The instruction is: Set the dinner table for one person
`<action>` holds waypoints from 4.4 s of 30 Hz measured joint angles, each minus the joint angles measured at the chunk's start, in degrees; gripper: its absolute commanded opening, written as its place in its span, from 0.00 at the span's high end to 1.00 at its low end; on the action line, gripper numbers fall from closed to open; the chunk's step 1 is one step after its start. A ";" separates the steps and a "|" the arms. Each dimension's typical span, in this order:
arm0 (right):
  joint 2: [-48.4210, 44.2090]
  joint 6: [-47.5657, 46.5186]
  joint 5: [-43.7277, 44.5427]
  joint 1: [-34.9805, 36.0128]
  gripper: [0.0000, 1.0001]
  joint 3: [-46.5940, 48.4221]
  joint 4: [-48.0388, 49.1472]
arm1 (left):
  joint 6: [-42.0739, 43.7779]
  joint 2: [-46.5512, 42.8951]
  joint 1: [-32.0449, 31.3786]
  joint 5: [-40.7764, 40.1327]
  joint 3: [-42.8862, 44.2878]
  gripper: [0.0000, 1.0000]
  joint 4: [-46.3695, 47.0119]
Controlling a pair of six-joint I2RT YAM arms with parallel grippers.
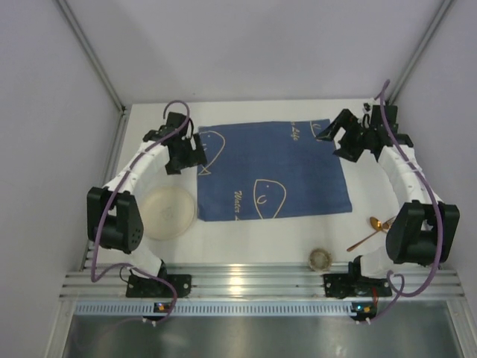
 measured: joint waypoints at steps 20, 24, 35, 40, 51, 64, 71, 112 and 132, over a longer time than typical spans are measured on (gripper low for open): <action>-11.50 -5.95 2.78 0.81 0.00 -14.21 -11.06 | -3.15 -2.86 -1.29 -12.22 -24.68 0.40 -0.26; -11.39 -6.67 2.82 0.81 0.00 -14.19 -11.82 | -3.02 -1.16 -1.31 -13.57 -24.74 0.75 0.87; -8.52 -6.93 2.56 0.81 0.00 -11.45 -12.55 | -2.12 2.29 -3.28 -20.35 -18.62 1.00 -4.72; -8.83 -6.88 2.58 0.81 0.00 -11.61 -12.76 | -2.47 7.82 -12.02 -22.12 3.93 1.00 -10.56; -18.97 -6.67 6.71 0.52 0.00 -19.45 -16.09 | 0.31 30.58 -32.74 -19.54 41.99 1.00 -11.74; -29.27 -5.33 8.55 0.52 0.00 -26.60 -21.84 | 2.16 42.88 -39.91 -19.52 48.35 0.02 -8.70; -29.27 -7.37 7.63 0.52 0.02 -28.85 -25.20 | 1.01 39.36 -39.06 -23.89 44.76 0.02 -6.64; -32.85 1.27 11.47 18.84 1.00 -46.25 -28.26 | -12.46 -6.62 -30.67 -29.44 -14.16 0.17 1.05; 10.27 -4.20 25.94 11.72 1.00 20.85 -29.29 | -14.45 -6.69 -29.73 -22.56 -25.73 0.29 4.92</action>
